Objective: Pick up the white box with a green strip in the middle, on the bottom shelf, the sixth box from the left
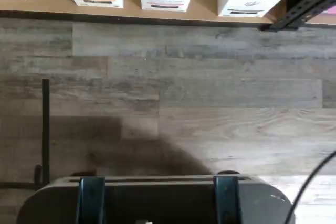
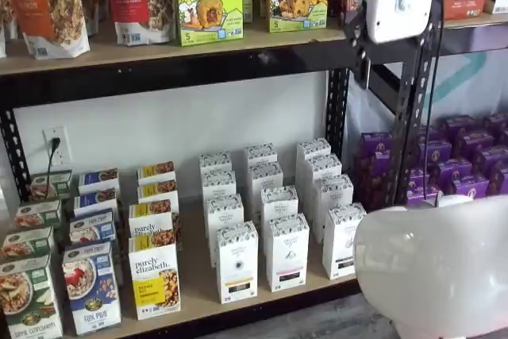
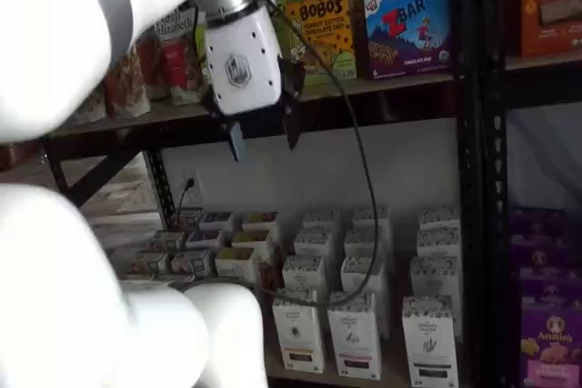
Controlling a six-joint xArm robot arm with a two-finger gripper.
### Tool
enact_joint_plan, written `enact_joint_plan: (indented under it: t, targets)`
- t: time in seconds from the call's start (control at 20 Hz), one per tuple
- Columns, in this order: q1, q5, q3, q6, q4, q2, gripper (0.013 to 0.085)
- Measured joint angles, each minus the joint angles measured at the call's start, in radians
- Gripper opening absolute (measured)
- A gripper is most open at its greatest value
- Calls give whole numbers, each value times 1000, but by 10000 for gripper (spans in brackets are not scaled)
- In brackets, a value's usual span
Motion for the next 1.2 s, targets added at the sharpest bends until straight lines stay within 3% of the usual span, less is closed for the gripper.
enact_joint_plan:
  t: [0.2,0.5,0.65,0.8,0.9,1.05,1.2]
  targets:
    - [-44,-157,143,-35,18,-30,850]
    - [-82,-328,285,-71,44,-19,850]
    - [-91,-475,382,-72,23,-15,850]
    - [-111,-572,442,-93,34,19,850]
    - [-105,-636,477,-72,4,34,850]
    - [-125,-712,513,-116,57,71,850]
    - [-112,-793,545,-84,22,118,850]
